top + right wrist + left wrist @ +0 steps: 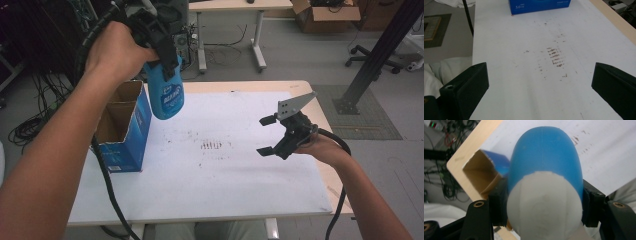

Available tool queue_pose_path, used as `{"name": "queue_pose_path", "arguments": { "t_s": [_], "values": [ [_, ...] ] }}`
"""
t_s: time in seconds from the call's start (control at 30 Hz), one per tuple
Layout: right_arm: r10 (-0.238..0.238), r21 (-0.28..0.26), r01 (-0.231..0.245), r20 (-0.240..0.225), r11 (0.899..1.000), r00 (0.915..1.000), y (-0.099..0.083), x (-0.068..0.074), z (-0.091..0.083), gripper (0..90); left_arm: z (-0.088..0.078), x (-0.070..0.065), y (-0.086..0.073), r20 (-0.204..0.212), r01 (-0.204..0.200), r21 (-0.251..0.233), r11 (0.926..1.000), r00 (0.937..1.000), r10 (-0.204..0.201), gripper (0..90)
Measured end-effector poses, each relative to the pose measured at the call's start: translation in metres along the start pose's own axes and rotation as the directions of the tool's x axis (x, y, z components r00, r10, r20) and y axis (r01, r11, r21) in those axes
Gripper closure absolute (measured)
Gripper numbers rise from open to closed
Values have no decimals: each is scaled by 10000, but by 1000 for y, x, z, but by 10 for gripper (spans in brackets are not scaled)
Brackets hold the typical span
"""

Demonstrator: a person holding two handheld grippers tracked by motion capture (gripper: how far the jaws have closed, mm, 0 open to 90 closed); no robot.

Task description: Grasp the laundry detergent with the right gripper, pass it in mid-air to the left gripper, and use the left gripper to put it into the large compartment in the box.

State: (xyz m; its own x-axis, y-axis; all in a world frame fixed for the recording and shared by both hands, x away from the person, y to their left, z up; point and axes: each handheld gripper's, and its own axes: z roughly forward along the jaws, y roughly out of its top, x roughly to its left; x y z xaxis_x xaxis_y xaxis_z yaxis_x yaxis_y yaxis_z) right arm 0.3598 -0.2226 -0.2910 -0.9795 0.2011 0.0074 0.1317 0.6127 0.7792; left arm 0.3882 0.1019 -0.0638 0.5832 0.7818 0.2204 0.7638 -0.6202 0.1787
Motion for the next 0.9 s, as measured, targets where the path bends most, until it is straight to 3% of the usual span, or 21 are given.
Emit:
{"name": "queue_pose_path", "arguments": {
  "t_s": [0.1,0.23,0.37,0.7,0.77,0.8,0.83,0.9],
  "values": [
    [-35,87,34,110,10000,9999,-2,-1,-4,8,-5,11,-2,-148,854,-100,9963,9962,-855,382],
    [1,105,-3,195,9999,9998,-4,-2,-8,11,-11,27,-5,-308,1742,-20,9847,9842,-1741,382],
    [42,109,-45,248,9999,9997,-6,-3,-9,12,-16,41,-11,-446,2374,7,9714,9705,-2371,382],
    [28,233,-35,275,9997,9996,-9,-6,-5,13,-18,75,-42,-840,3911,-98,9203,9168,-3905,382],
    [13,233,-21,328,9997,9995,-9,-7,-4,11,-16,79,-48,-898,4096,-105,9122,9082,-4088,382],
    [38,211,-46,362,9998,9993,-9,-8,-3,10,-16,79,-48,-898,4096,-105,9122,9082,-4088,382],
    [76,193,-84,370,9998,9993,-9,-9,-3,11,-15,84,-54,-1000,4330,-177,9012,8961,-4325,382],
    [99,192,-107,378,9998,9992,-9,-10,-2,11,-12,87,-59,-1058,4461,-247,8946,8887,-4461,382]
  ]
}}
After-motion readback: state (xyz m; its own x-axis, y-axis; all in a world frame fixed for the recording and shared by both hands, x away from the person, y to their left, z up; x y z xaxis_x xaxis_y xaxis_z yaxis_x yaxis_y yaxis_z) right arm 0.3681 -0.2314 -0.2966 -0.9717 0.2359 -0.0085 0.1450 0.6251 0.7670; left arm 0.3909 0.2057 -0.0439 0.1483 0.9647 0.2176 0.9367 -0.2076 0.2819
